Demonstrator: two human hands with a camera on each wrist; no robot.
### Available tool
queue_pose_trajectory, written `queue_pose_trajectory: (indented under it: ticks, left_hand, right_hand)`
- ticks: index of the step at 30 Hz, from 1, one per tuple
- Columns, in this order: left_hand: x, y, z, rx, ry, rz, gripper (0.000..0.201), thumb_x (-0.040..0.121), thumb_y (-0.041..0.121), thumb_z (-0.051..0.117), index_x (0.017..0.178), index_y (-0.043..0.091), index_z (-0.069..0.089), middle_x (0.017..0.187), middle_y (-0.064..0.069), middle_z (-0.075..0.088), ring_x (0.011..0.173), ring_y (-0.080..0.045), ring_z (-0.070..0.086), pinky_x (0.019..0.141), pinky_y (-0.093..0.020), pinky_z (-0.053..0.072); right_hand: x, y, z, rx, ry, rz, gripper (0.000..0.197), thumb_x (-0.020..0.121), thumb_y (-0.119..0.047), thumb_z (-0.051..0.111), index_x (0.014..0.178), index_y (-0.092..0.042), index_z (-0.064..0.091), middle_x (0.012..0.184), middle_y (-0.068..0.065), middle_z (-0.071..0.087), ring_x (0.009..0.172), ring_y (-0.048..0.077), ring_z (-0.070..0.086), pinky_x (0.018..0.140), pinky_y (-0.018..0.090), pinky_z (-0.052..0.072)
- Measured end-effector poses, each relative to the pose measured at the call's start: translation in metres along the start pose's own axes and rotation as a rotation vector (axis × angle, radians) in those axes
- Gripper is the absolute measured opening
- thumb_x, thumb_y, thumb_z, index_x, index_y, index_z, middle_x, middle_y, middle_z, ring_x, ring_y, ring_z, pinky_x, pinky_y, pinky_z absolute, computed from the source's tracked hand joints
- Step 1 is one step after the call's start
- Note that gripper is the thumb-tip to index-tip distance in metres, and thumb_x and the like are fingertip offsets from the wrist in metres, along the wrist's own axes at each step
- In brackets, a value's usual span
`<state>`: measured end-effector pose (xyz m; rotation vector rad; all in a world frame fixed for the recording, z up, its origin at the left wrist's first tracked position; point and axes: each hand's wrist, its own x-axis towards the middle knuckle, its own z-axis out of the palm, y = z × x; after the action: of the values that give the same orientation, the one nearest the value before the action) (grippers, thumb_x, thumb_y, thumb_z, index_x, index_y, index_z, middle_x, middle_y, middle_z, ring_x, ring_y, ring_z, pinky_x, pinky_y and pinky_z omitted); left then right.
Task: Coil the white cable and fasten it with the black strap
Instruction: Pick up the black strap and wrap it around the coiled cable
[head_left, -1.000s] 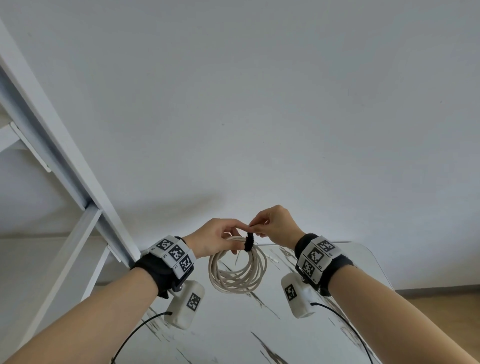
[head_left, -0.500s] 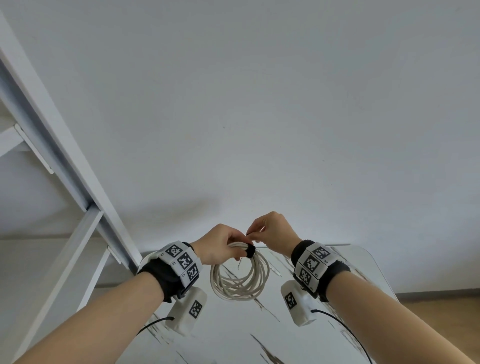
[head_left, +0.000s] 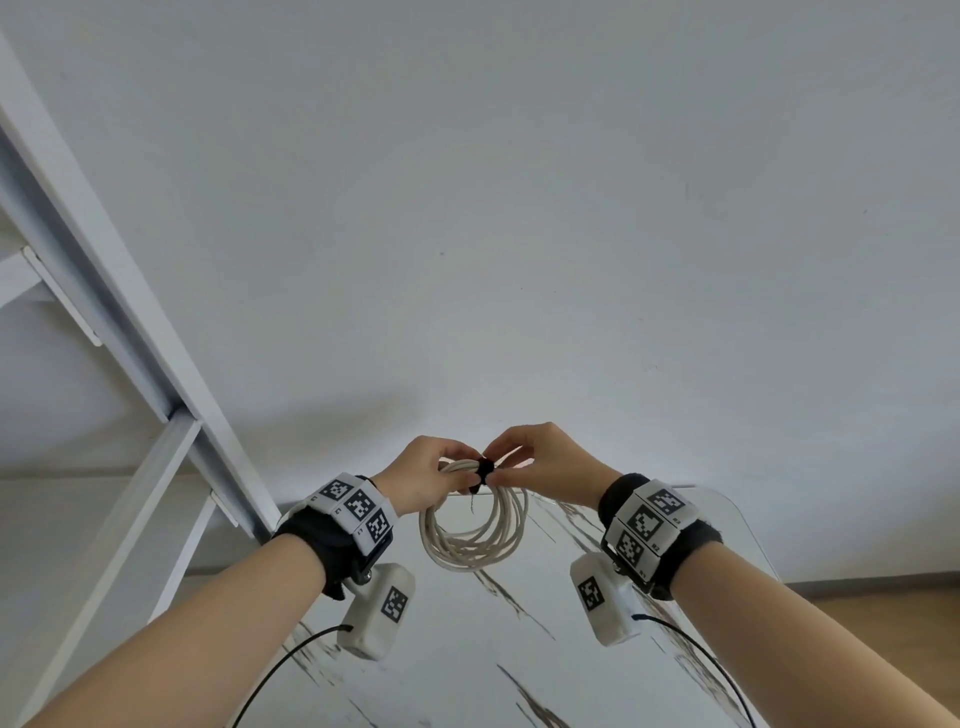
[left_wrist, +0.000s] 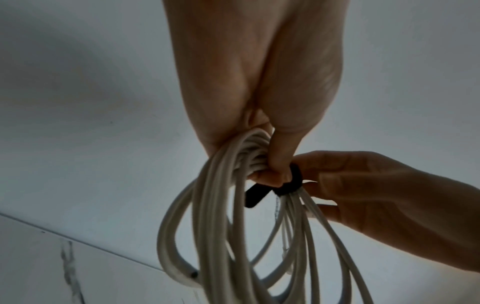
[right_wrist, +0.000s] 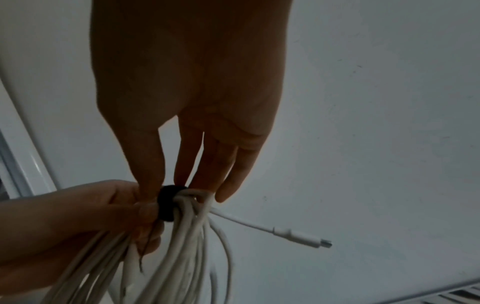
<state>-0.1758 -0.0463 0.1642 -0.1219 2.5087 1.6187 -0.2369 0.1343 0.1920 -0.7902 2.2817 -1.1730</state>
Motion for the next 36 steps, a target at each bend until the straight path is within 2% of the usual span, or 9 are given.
queue_pose_trajectory:
  ticks: [2,4,7,10,16,21,25,31,36]
  left_hand:
    - [0.001,-0.002,-0.001,-0.002,-0.001,0.007,0.017,0.084,0.005,0.067,0.102,0.003,0.068,0.084,-0.012,0.069,0.057,0.002,0.063,0.065,-0.015,0.052]
    - [0.000,-0.003,-0.002,0.001,-0.005,-0.006,0.018,0.085,0.005,0.066,0.103,0.003,0.067,0.083,-0.012,0.069,0.057,0.002,0.063,0.066,-0.017,0.052]
    - [0.000,-0.002,-0.001,0.004,-0.022,-0.037,0.018,0.086,0.006,0.065,0.104,0.004,0.065,0.076,-0.008,0.068,0.054,0.001,0.061,0.067,-0.022,0.051]
    - [-0.002,0.000,0.000,-0.032,-0.039,-0.054,0.017,0.087,0.004,0.064,0.104,0.005,0.062,0.072,-0.006,0.066,0.052,0.001,0.061,0.060,-0.016,0.049]
    - [-0.003,0.002,0.002,-0.087,-0.050,-0.081,0.014,0.089,0.005,0.060,0.103,0.003,0.061,0.076,-0.007,0.068,0.051,-0.001,0.062,0.058,-0.014,0.049]
    - [-0.003,0.002,0.004,-0.143,-0.061,-0.078,0.019,0.091,0.004,0.058,0.106,-0.007,0.060,0.077,-0.010,0.067,0.054,-0.003,0.063,0.062,-0.017,0.051]
    - [-0.003,0.002,0.003,-0.162,-0.112,-0.081,0.022,0.092,0.006,0.057,0.107,-0.009,0.061,0.080,-0.010,0.066,0.058,-0.003,0.063,0.063,-0.016,0.050]
    - [-0.005,0.003,0.004,-0.255,-0.149,-0.197,0.027,0.093,0.010,0.056,0.116,0.005,0.043,0.090,-0.008,0.065,0.070,-0.015,0.062,0.069,-0.026,0.050]
    - [-0.008,0.003,0.006,-0.251,-0.167,-0.191,0.027,0.094,0.015,0.056,0.115,0.005,0.041,0.101,-0.016,0.067,0.077,-0.018,0.062,0.076,-0.035,0.049]
  right_hand:
    - [-0.002,0.003,0.003,-0.046,-0.033,-0.014,0.030,0.072,-0.012,0.075,0.101,-0.017,0.066,0.104,-0.001,0.070,0.098,0.011,0.065,0.086,0.027,0.055]
    - [-0.003,0.006,0.007,-0.103,-0.038,-0.033,0.035,0.072,-0.009,0.073,0.104,-0.019,0.064,0.106,-0.002,0.068,0.101,0.009,0.062,0.086,0.027,0.051]
    - [-0.006,0.008,0.013,-0.131,-0.002,-0.063,0.032,0.074,-0.007,0.068,0.104,-0.018,0.063,0.104,-0.002,0.068,0.097,0.009,0.062,0.084,0.027,0.051]
    - [-0.008,0.009,0.020,-0.203,0.026,-0.074,0.034,0.075,-0.006,0.066,0.106,-0.018,0.060,0.108,-0.001,0.065,0.100,0.014,0.060,0.082,0.025,0.048]
    - [-0.007,0.010,0.030,-0.345,0.029,-0.057,0.056,0.065,-0.017,0.080,0.113,-0.017,0.050,0.114,0.000,0.057,0.102,0.019,0.056,0.085,0.035,0.050]
    - [-0.005,0.010,0.035,-0.346,0.162,-0.068,0.035,0.076,-0.023,0.073,0.107,-0.015,0.058,0.108,0.001,0.062,0.096,0.019,0.058,0.081,0.033,0.050]
    - [-0.005,0.010,0.031,-0.289,0.158,-0.038,0.026,0.078,-0.026,0.073,0.100,-0.014,0.065,0.101,0.001,0.068,0.096,0.017,0.061,0.085,0.034,0.051]
    - [-0.006,0.010,0.032,-0.277,0.150,-0.032,0.016,0.077,-0.019,0.071,0.088,-0.011,0.063,0.083,0.002,0.068,0.079,0.020,0.061,0.074,0.035,0.053]
    - [-0.005,0.009,0.029,-0.255,0.160,-0.026,0.009,0.075,-0.014,0.070,0.074,-0.013,0.061,0.067,-0.001,0.062,0.065,0.019,0.054,0.062,0.030,0.045]
